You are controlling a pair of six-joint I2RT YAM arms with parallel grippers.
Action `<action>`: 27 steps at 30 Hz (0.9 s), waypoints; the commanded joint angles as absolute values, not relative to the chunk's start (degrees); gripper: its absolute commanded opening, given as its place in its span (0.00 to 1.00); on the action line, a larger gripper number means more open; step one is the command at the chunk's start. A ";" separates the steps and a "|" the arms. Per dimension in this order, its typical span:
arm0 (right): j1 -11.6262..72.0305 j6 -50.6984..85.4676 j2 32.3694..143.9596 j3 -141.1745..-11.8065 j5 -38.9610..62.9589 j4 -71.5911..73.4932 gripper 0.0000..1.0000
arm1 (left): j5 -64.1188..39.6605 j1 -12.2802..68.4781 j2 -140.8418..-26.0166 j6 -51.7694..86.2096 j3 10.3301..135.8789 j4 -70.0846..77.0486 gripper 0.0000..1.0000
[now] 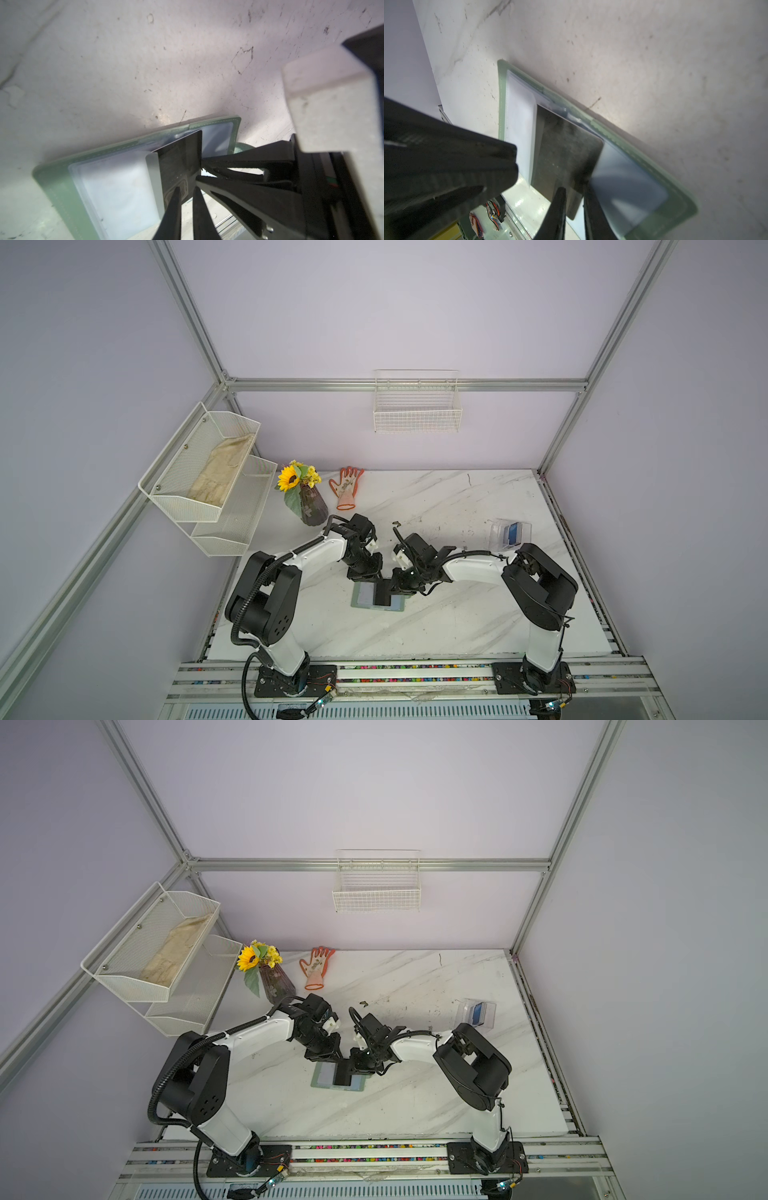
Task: Insert credit cards into a card holder
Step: Insert the credit card into the card holder.
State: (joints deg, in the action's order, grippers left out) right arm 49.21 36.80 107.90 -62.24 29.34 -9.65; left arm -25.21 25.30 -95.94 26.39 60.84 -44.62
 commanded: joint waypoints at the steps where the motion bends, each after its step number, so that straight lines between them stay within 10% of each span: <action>1: 49.48 36.90 107.48 -61.52 27.88 -11.52 0.21 | -24.71 24.65 -95.54 25.94 58.31 -44.86 0.13; 27: 50.25 36.91 109.29 -63.54 28.63 -10.98 0.21 | -25.62 24.17 -100.20 26.37 57.37 -41.89 0.12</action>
State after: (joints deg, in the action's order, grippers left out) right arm 49.52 36.80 108.01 -62.41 29.36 -9.65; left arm -25.17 24.40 -99.66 26.39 59.24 -42.83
